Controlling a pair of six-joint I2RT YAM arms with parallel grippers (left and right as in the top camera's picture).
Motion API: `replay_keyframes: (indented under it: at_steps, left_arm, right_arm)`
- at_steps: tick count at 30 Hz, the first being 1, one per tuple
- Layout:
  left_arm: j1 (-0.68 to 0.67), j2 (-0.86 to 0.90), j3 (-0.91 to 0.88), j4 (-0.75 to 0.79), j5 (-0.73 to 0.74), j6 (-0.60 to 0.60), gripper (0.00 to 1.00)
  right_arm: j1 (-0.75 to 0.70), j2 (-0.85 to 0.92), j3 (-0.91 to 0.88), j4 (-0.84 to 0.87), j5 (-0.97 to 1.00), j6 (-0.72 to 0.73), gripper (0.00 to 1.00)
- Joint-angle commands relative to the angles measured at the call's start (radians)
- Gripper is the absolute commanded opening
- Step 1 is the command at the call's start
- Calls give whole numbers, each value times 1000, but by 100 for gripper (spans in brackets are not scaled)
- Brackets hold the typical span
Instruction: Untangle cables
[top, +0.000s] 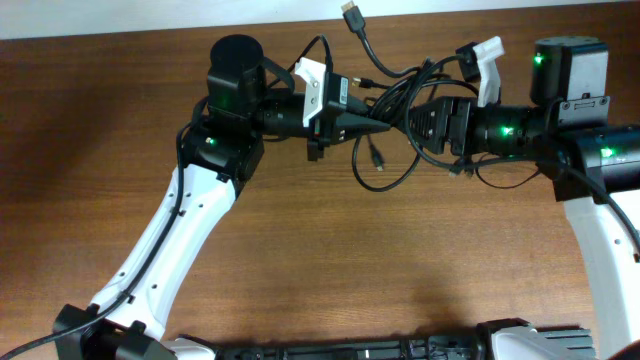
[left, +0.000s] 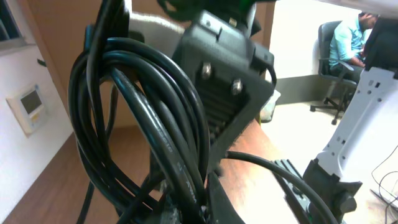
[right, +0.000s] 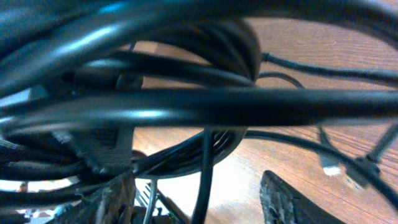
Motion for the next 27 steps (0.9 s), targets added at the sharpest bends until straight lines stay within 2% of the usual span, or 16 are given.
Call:
replay_keyframes:
  at_steps: [1,2,4,8,11,15,19,22,27]
  left_arm:
    - [-6,-6,14,53,60,-43,0]
    - [-6,-6,14,61,60,-43,0]
    - [-6,-6,14,64,48,-43,0]
    - [-4,-6,14,59,-87,-118,0]
    - [-4,-6,14,34,-272,-183,0]
    - [-4,-6,14,-199,-694,-194,0]
    - [-4,-6,14,-331,-921,-246,0]
    - [-4,-6,14,-373,-1030,-296,0]
    - [-4,-6,14,-385,-1131,-411,0]
  right_arm:
    - [0,2,9,-11,53,-18,41]
    - [0,2,9,-15,53,-18,33]
    - [0,2,9,-19,53,-18,4]
    - [0,2,9,-26,53,-18,4]
    - [0,2,9,-34,53,-18,4]
    - [-1,0,9,-40,69,-17,4]
    - [-1,0,9,-42,134,-9,4]
    - [-1,0,10,-74,211,-5,4]
    - [-1,0,9,-148,321,2,4]
